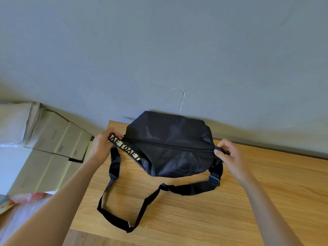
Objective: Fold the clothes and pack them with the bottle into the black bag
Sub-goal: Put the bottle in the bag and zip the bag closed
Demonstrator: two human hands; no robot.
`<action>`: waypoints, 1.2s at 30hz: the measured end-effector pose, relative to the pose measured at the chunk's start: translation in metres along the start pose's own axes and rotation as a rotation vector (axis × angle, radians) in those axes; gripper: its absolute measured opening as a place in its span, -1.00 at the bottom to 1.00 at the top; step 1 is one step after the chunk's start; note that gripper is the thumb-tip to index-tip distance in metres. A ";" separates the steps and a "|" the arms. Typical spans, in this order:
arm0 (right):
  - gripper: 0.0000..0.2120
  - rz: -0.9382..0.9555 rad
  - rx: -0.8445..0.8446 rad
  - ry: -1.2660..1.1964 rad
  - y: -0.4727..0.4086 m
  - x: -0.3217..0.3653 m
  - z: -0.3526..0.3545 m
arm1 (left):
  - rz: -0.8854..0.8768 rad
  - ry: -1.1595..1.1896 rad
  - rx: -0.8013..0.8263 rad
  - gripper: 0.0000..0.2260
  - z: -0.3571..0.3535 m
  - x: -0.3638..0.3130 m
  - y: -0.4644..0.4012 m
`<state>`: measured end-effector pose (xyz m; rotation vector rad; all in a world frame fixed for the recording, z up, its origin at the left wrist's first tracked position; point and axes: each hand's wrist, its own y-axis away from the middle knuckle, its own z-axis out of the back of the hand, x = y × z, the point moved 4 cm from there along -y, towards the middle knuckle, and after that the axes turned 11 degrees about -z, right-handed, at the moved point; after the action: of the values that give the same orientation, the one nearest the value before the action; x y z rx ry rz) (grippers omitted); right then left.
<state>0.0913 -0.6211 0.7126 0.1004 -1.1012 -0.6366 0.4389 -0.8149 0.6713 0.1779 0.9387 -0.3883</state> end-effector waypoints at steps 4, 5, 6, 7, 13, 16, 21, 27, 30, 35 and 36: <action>-0.86 -0.039 -0.018 -0.028 0.000 -0.001 0.002 | 0.092 0.110 0.064 -0.64 -0.010 -0.001 0.000; -0.86 -0.066 -0.016 -0.041 0.000 -0.003 0.001 | 0.095 0.113 0.108 -0.62 -0.013 -0.003 0.000; -0.85 -0.093 -0.010 -0.066 0.000 -0.004 0.001 | 0.093 0.116 0.158 -0.57 -0.017 -0.007 0.000; -0.85 -0.126 -0.003 -0.101 0.000 -0.005 0.001 | 0.092 0.127 0.202 -0.50 -0.022 -0.012 0.000; -0.76 -0.292 0.043 -0.293 0.001 -0.013 -0.005 | 0.111 0.142 0.295 -0.18 -0.041 -0.030 0.002; -0.52 -0.317 0.107 -0.311 -0.001 -0.017 -0.005 | 0.094 0.153 0.315 -0.15 -0.047 -0.037 0.005; -0.56 -0.342 0.085 -0.366 0.004 -0.032 0.015 | 0.101 0.180 0.368 -0.11 -0.069 -0.055 0.009; -0.69 -0.336 0.049 -0.420 0.014 -0.053 0.058 | 0.112 0.216 0.429 -0.07 -0.111 -0.083 0.015; -0.75 -0.334 0.028 -0.430 0.020 -0.068 0.087 | 0.112 0.214 0.456 -0.08 -0.140 -0.106 0.020; -0.69 -0.358 -0.017 -0.438 0.023 -0.103 0.140 | 0.101 0.236 0.490 -0.06 -0.189 -0.146 0.027; -0.68 -0.370 -0.029 -0.442 0.024 -0.111 0.151 | 0.101 0.239 0.495 -0.05 -0.198 -0.154 0.028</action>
<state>-0.0596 -0.5087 0.7036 0.1444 -1.5158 -1.0388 0.2205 -0.6892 0.6802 0.7339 1.0503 -0.5093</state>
